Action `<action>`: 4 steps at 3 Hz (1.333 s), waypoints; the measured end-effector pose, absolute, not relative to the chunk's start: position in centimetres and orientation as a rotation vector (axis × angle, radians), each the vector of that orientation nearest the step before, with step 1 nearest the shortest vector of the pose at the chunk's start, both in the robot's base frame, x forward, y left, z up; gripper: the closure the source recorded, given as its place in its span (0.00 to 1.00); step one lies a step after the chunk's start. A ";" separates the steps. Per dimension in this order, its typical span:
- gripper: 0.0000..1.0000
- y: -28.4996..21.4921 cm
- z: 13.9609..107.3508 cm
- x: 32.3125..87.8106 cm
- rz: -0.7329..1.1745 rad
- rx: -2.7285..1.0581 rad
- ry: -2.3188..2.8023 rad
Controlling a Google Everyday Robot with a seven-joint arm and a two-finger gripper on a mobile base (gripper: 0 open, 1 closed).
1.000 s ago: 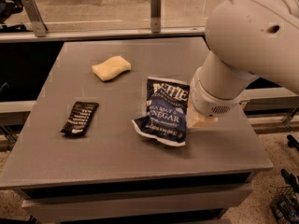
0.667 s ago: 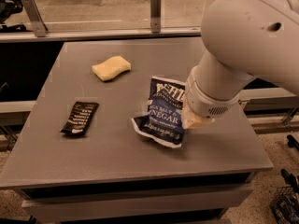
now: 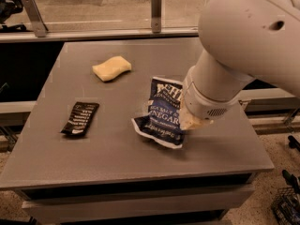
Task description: Move blue chip bag near rxbar chocolate
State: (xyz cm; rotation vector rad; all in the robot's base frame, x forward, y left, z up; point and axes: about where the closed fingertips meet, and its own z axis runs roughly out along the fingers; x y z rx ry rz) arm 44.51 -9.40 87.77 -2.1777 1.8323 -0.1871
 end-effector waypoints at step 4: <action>1.00 -17.8 92.5 52.8 -0.234 -2.018 2.101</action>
Offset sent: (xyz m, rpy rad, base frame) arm 0.0906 -0.0948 0.0712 -0.0532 0.0055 -0.2296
